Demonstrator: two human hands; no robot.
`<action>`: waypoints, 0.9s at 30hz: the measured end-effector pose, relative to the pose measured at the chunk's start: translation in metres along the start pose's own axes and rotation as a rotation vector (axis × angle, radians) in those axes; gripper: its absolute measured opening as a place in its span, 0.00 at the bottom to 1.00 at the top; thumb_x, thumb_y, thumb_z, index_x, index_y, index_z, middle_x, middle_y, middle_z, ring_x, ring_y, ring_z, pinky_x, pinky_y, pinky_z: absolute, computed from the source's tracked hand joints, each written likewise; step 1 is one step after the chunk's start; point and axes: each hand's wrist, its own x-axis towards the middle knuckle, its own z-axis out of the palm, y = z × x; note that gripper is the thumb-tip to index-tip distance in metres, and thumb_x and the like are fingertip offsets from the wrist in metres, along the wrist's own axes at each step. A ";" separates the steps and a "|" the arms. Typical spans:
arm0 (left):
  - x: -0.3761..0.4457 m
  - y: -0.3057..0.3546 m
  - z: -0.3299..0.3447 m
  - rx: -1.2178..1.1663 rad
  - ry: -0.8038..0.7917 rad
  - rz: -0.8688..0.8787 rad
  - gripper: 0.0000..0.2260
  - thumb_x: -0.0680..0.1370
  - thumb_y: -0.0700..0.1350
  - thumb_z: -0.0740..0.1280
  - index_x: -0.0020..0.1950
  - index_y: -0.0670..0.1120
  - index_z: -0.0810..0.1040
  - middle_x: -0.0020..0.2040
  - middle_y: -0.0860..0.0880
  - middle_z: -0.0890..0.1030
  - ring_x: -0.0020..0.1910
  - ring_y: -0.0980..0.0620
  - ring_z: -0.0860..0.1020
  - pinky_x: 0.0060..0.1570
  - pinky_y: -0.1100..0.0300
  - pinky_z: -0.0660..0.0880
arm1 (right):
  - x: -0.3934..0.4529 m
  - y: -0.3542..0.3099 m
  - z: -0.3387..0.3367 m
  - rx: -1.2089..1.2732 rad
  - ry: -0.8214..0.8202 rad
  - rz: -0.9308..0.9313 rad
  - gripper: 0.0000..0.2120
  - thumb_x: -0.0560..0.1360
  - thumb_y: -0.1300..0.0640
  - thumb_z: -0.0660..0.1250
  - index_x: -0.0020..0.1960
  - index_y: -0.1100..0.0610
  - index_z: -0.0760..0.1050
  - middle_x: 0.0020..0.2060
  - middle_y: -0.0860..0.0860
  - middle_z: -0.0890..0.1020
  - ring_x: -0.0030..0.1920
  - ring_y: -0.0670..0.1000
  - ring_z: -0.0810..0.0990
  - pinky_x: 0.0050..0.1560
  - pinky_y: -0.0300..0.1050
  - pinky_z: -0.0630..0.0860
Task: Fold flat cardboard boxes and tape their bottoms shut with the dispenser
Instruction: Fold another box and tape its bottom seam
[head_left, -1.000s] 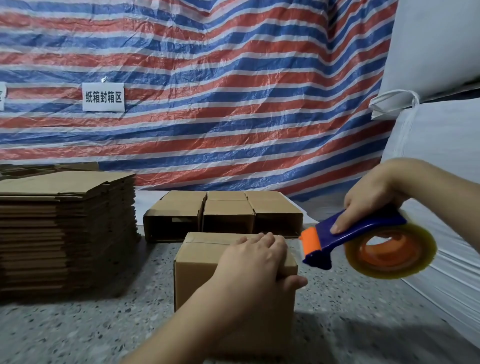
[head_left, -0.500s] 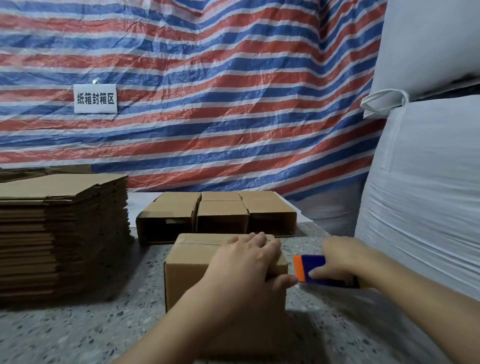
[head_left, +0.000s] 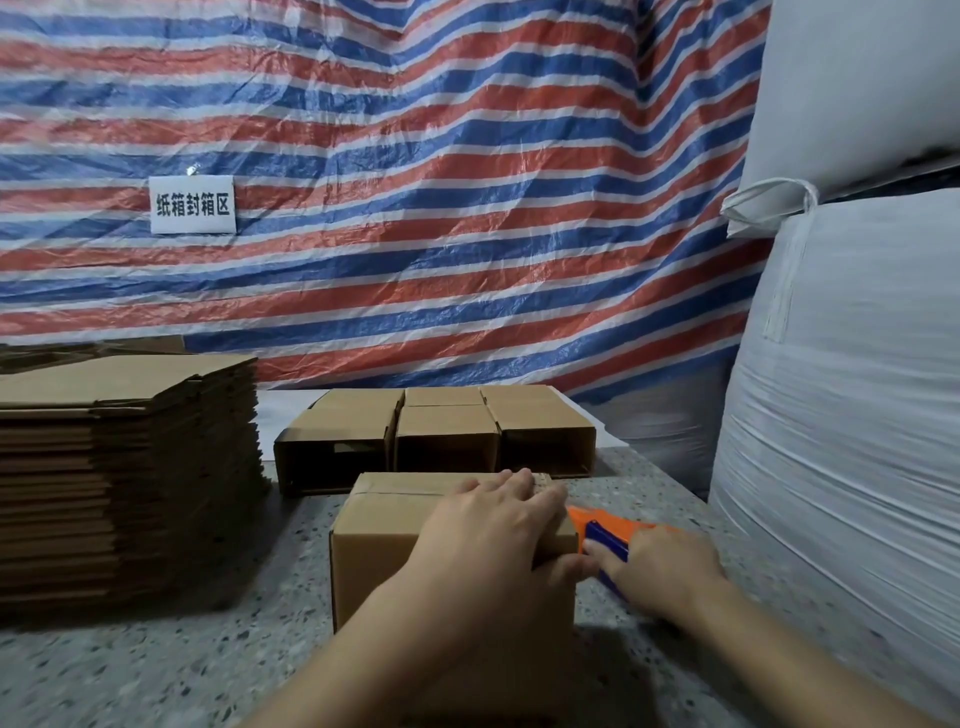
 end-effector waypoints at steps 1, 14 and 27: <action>0.000 0.000 0.000 0.000 0.006 0.001 0.33 0.77 0.71 0.52 0.78 0.56 0.58 0.77 0.49 0.65 0.76 0.49 0.62 0.73 0.52 0.59 | -0.001 -0.002 -0.007 0.016 0.030 0.029 0.37 0.76 0.24 0.41 0.48 0.50 0.77 0.45 0.49 0.83 0.46 0.50 0.80 0.57 0.52 0.72; 0.000 0.002 -0.002 0.036 0.027 0.010 0.31 0.78 0.68 0.55 0.77 0.54 0.60 0.76 0.48 0.66 0.75 0.48 0.63 0.73 0.51 0.61 | -0.040 -0.027 -0.070 1.632 -0.555 0.196 0.26 0.79 0.34 0.59 0.37 0.55 0.74 0.28 0.51 0.73 0.26 0.48 0.72 0.27 0.40 0.68; 0.000 0.001 0.002 0.023 0.047 0.014 0.32 0.79 0.69 0.53 0.79 0.56 0.55 0.77 0.47 0.64 0.77 0.47 0.61 0.74 0.50 0.59 | -0.059 -0.053 -0.063 1.684 -0.317 0.090 0.18 0.85 0.50 0.58 0.58 0.63 0.79 0.41 0.61 0.80 0.41 0.59 0.76 0.45 0.52 0.72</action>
